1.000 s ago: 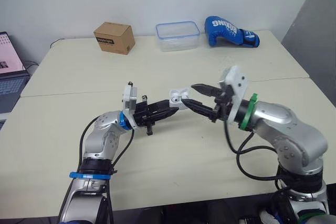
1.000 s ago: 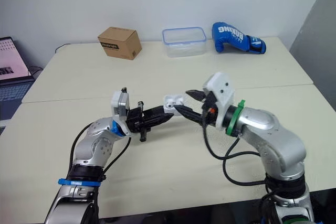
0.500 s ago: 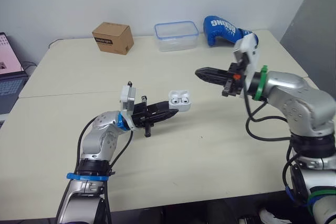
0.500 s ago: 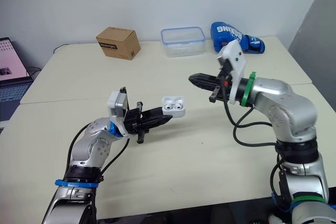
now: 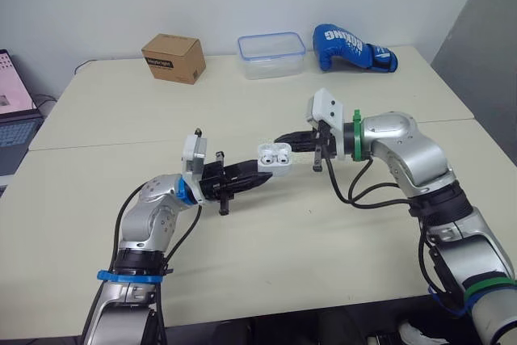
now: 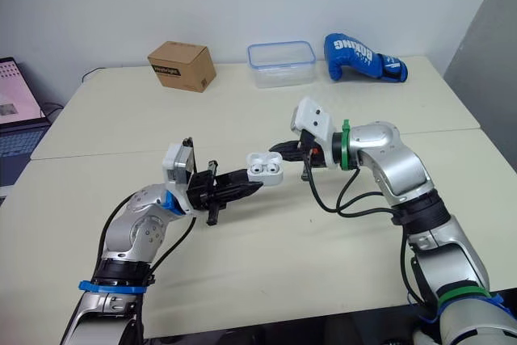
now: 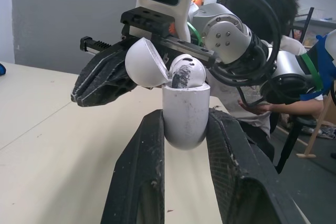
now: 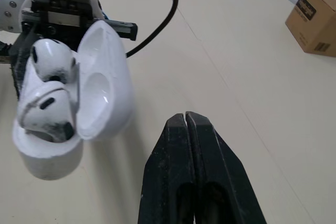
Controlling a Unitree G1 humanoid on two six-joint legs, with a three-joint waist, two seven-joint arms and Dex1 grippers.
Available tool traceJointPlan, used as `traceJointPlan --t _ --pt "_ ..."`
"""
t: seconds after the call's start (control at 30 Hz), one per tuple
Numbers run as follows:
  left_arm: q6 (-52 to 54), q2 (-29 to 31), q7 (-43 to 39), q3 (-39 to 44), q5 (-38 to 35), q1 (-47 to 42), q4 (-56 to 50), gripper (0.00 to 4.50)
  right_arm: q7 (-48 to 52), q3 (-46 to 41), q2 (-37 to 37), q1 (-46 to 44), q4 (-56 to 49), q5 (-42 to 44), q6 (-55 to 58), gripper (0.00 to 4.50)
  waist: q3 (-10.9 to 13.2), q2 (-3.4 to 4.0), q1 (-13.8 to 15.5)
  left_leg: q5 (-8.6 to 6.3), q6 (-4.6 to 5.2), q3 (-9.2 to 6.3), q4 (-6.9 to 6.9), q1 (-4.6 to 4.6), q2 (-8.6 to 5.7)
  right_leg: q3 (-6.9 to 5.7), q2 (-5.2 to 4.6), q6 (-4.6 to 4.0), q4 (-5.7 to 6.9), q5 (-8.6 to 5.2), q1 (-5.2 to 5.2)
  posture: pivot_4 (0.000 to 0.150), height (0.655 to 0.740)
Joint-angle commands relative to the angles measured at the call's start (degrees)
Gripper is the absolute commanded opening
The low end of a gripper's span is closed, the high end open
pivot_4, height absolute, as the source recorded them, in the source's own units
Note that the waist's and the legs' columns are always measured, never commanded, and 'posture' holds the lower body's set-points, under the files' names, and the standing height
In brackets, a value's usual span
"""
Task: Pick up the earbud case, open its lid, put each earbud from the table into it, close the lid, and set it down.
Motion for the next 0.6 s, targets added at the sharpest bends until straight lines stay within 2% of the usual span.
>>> traceJointPlan --t 0.03,0.6 --pt "-0.2 0.2 0.1 0.7 -0.7 -1.2 -0.6 0.80 1.0 0.2 0.7 -0.2 -4.9 -0.9 -2.4 0.03 0.0 0.00 0.0 0.00 0.00 0.00 0.00 0.00 0.00 0.00 0.00 0.00 0.00 0.00 0.00 0.150 0.7307" --pt "0.1 -0.3 0.2 0.9 -0.3 -2.4 1.3 0.80 1.7 -1.4 -0.9 2.2 -13.8 -0.5 -1.4 0.03 0.0 0.00 0.3 0.00 0.00 0.00 0.01 -0.01 -0.01 -0.01 0.00 0.00 0.01 0.00 0.00 0.150 0.7307"
